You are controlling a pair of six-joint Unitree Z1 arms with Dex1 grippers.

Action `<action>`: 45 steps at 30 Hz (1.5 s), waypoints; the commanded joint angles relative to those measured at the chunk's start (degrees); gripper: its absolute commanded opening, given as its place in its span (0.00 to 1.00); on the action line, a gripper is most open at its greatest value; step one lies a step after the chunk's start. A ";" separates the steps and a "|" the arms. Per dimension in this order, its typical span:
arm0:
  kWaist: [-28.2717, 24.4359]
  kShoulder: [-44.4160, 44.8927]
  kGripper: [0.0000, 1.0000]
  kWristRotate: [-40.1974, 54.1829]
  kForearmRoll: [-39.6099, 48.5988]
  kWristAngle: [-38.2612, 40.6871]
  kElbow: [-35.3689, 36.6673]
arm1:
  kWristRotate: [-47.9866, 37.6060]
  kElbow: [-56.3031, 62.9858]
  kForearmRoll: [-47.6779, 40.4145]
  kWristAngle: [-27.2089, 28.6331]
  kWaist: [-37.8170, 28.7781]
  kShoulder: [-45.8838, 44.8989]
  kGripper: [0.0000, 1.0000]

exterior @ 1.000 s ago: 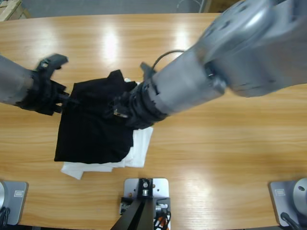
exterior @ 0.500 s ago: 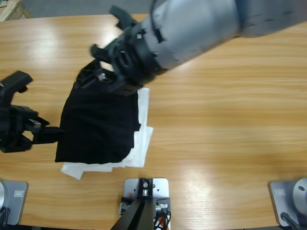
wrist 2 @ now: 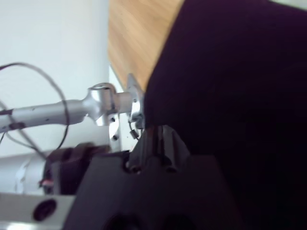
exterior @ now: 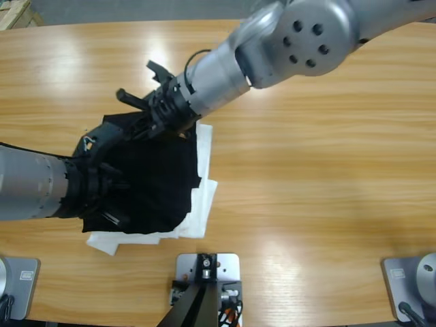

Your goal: Fold clothes

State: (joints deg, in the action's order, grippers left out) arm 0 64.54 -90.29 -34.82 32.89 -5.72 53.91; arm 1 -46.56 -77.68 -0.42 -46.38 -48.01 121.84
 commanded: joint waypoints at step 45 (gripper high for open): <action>-15.25 -4.58 0.00 -4.92 -18.66 -2.01 -6.45 | 5.32 24.01 -17.58 2.35 -3.63 -1.00 0.00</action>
State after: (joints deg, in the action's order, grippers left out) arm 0 49.95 -89.69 -39.16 16.74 -9.05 49.98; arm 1 -39.63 -54.20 -16.92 -46.07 -50.87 112.92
